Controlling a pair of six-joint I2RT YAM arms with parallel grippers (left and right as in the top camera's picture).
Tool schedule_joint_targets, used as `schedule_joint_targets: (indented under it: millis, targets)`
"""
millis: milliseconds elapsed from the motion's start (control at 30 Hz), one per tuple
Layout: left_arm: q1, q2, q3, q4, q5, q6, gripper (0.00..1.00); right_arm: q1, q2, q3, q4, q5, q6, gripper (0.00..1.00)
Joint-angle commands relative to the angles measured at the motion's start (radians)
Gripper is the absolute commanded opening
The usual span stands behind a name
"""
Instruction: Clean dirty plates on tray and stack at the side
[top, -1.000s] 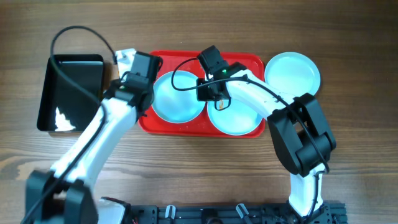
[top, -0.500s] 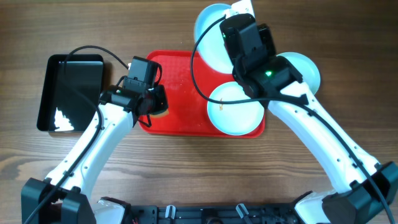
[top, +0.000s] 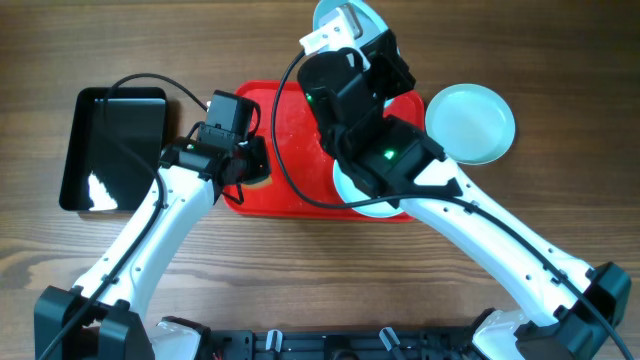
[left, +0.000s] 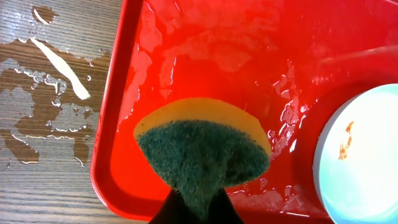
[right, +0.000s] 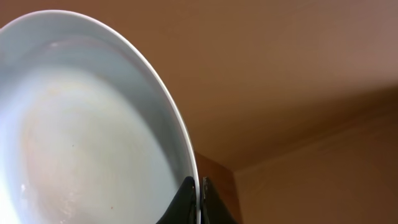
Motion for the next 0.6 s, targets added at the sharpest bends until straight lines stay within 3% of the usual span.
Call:
schedule_joint_targets:
  millis: [0, 100, 200, 300, 400, 433, 500, 567]
  targets:
    - [0.003, 0.008, -0.006, 0.005, 0.012, -0.01, 0.05, -0.003, 0.005, 0.017, 0.008, 0.075, -0.026, 0.04]
    - [0.003, 0.008, -0.006, 0.006, 0.012, -0.01, 0.04, -0.021, 0.005, 0.016, -0.002, 0.074, 0.06, 0.04]
    - [0.003, 0.008, -0.006, 0.006, 0.012, -0.01, 0.04, -0.086, 0.005, 0.016, -0.135, -0.045, 0.341, 0.04]
    - [0.003, 0.008, -0.006, 0.007, 0.012, -0.01, 0.04, -0.211, 0.005, 0.016, -0.334, -0.387, 0.546, 0.04]
    - [0.003, 0.008, -0.006, 0.008, 0.011, -0.01, 0.05, -0.382, 0.005, 0.016, -0.422, -0.808, 0.697, 0.04]
    - [0.003, 0.008, -0.006, 0.007, 0.012, -0.01, 0.05, -0.505, 0.007, 0.014, -0.423, -1.094, 0.713, 0.04]
    - [0.003, 0.008, -0.006, 0.007, 0.012, -0.01, 0.05, -0.624, 0.014, 0.014, -0.427, -1.262, 0.746, 0.04]
    - [0.003, 0.008, -0.006, 0.007, 0.012, -0.01, 0.05, -0.728, 0.022, -0.002, -0.433, -1.291, 0.787, 0.04]
